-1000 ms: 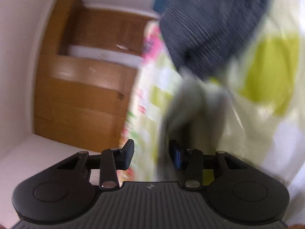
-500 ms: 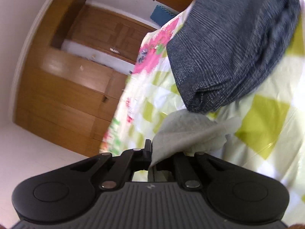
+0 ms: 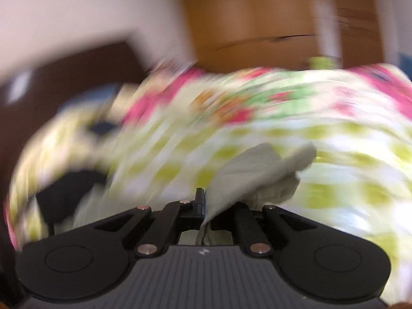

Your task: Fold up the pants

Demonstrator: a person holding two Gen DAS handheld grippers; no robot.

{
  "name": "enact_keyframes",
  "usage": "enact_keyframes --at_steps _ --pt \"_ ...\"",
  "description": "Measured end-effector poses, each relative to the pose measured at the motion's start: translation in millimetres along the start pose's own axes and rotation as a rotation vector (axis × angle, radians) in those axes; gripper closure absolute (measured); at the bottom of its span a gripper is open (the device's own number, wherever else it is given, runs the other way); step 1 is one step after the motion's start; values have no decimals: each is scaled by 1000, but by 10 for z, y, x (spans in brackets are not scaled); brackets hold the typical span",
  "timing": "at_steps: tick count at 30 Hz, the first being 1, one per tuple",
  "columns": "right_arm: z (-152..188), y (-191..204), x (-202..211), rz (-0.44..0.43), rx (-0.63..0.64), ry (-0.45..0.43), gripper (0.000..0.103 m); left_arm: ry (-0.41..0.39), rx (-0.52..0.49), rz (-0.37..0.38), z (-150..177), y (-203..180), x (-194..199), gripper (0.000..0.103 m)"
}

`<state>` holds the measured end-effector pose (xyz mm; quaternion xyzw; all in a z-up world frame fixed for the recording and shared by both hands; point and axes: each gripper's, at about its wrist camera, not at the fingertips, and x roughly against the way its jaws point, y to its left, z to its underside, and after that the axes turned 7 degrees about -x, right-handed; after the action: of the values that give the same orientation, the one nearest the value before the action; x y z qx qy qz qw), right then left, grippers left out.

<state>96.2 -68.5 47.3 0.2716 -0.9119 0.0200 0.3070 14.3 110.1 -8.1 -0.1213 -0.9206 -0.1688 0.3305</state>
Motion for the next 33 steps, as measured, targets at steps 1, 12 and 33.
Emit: enact_keyframes --at_steps 1,12,33 --pt "44 280 -165 5 123 33 98 1 25 -16 67 89 43 51" --pt "503 1099 -743 81 351 162 85 -30 182 -23 503 566 205 50" --pt "392 1194 -436 -44 271 197 49 -72 238 -28 663 734 372 49"
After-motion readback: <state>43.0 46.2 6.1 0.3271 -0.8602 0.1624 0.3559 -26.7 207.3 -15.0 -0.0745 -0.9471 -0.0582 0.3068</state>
